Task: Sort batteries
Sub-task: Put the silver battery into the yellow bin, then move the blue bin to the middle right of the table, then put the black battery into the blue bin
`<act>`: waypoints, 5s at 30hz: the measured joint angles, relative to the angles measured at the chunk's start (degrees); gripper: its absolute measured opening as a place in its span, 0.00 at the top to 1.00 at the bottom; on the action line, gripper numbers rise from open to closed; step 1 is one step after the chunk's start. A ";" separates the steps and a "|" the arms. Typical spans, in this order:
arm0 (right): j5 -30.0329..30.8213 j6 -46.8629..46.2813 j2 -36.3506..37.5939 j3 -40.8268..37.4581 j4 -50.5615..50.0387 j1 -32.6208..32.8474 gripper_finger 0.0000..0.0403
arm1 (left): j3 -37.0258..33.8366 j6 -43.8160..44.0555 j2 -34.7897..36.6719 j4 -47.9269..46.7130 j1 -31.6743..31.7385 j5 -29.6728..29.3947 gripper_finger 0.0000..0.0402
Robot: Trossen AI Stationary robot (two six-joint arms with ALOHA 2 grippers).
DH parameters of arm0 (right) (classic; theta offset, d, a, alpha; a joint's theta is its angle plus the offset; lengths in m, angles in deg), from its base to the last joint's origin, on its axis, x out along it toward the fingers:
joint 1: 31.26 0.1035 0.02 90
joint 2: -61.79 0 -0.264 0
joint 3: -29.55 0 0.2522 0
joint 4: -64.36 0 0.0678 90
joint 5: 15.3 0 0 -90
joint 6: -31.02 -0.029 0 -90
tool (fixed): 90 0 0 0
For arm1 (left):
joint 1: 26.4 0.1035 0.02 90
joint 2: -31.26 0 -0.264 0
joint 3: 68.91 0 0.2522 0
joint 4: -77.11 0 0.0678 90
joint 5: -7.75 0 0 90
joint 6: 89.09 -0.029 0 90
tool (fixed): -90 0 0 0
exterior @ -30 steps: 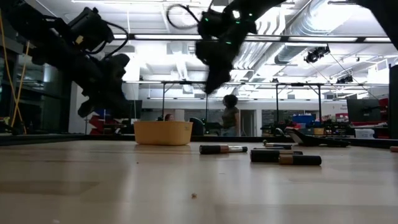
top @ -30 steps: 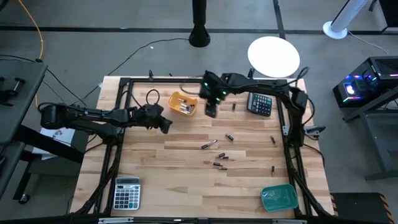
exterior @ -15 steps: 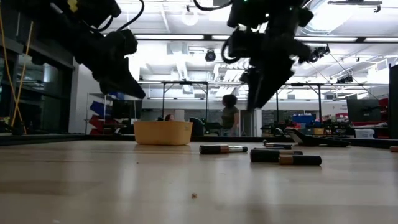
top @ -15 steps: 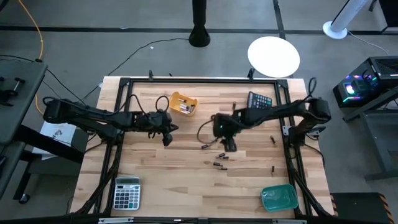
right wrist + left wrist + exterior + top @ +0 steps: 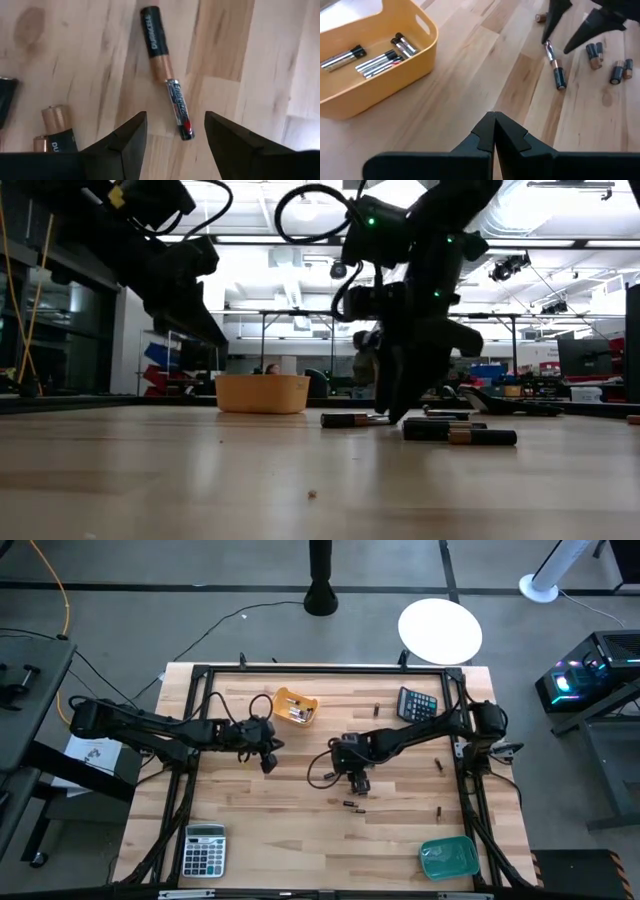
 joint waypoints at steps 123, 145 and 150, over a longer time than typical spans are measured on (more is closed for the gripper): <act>-6.89 -18.10 10.65 0.97 -25.15 -0.34 1.00 | -0.24 4.94 13.75 -5.66 12.00 -5.77 1.00; -9.84 -54.94 45.12 -24.89 -29.06 -19.04 1.00 | -0.24 2.40 13.73 -5.42 12.15 -7.65 1.00; -8.43 -60.46 42.64 -26.91 -21.83 -25.82 0.92 | -0.24 3.46 13.73 -5.42 12.15 -7.66 1.00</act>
